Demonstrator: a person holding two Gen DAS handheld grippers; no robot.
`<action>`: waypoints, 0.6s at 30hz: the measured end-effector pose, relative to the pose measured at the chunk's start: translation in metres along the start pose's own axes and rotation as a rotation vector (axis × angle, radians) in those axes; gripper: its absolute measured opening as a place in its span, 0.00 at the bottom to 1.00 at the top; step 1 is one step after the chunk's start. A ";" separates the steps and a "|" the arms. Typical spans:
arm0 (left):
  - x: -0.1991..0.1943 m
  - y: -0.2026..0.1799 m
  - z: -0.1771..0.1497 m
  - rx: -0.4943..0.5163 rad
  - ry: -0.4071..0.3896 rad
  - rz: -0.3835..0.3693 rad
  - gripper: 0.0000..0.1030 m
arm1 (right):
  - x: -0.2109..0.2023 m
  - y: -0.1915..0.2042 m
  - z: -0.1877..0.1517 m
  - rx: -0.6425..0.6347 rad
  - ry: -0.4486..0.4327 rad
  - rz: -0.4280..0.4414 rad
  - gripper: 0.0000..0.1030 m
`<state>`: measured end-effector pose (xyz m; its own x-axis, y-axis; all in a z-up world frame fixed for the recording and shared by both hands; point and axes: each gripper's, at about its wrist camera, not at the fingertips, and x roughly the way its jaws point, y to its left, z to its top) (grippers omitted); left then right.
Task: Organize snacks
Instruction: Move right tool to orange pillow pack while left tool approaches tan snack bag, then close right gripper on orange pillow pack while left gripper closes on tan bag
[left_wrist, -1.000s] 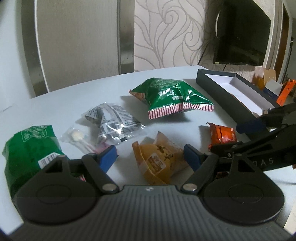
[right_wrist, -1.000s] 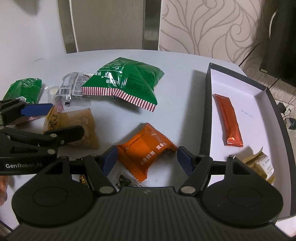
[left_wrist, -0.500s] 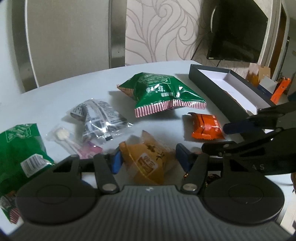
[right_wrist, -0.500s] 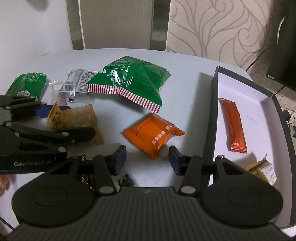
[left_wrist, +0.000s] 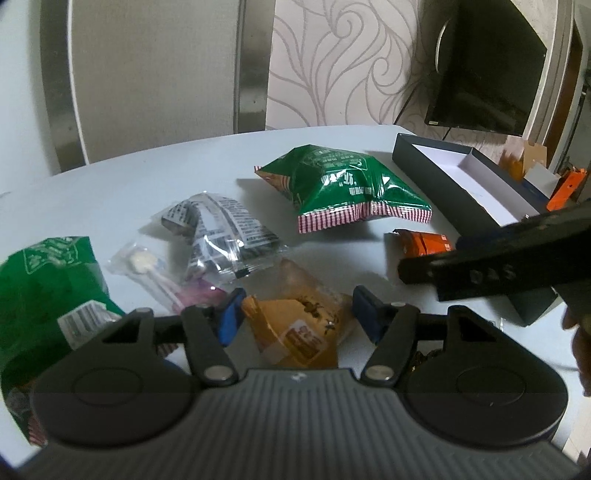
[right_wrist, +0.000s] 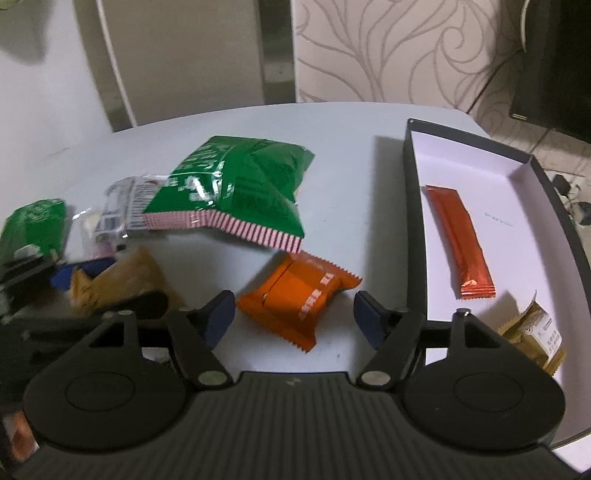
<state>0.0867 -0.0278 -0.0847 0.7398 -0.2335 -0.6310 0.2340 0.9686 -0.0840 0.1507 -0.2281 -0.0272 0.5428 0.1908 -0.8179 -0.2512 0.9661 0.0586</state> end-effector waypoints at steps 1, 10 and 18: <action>0.000 0.000 0.000 0.004 0.000 0.001 0.65 | 0.002 0.001 0.001 0.001 0.000 -0.010 0.75; 0.003 0.002 0.001 0.014 0.009 0.009 0.73 | 0.012 0.010 0.001 -0.076 -0.014 0.005 0.62; 0.011 -0.007 0.000 0.059 0.000 0.008 0.77 | -0.001 0.005 -0.014 -0.134 -0.018 0.053 0.58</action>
<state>0.0933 -0.0370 -0.0914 0.7421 -0.2259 -0.6311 0.2651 0.9637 -0.0333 0.1381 -0.2262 -0.0341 0.5399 0.2446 -0.8054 -0.3838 0.9231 0.0232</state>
